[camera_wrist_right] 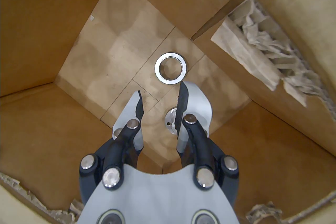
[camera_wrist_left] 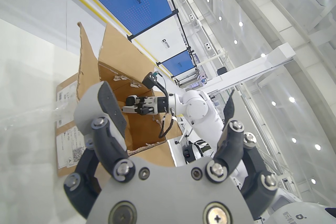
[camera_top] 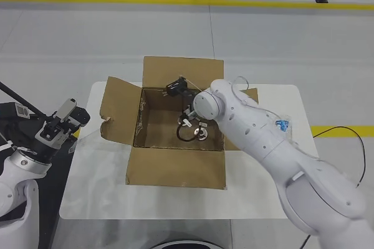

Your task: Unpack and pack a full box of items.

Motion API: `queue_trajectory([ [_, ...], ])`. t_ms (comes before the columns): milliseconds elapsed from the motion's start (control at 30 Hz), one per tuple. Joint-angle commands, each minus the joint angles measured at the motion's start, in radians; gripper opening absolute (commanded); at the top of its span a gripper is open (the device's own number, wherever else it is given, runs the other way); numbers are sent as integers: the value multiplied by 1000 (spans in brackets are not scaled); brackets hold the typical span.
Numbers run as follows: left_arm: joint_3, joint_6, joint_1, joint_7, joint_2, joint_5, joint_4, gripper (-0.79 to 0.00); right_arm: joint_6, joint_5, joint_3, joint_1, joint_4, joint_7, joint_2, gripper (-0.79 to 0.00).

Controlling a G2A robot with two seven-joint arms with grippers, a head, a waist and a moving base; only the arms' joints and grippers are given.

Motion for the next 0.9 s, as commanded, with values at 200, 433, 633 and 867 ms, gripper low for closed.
queue_trajectory([
  [200,0,0,0,0,0,0,0,0,12,-13,-32,12,166,-41,-86,-499],
  [433,0,0,0,0,0,0,0,0,27,-41,-52,14,265,-58,-150,-499],
  [633,0,0,0,0,0,0,0,0,28,-43,-48,18,344,-82,-193,-520],
  [867,0,0,0,0,0,0,0,0,26,-53,-43,20,411,-107,-231,-545],
])
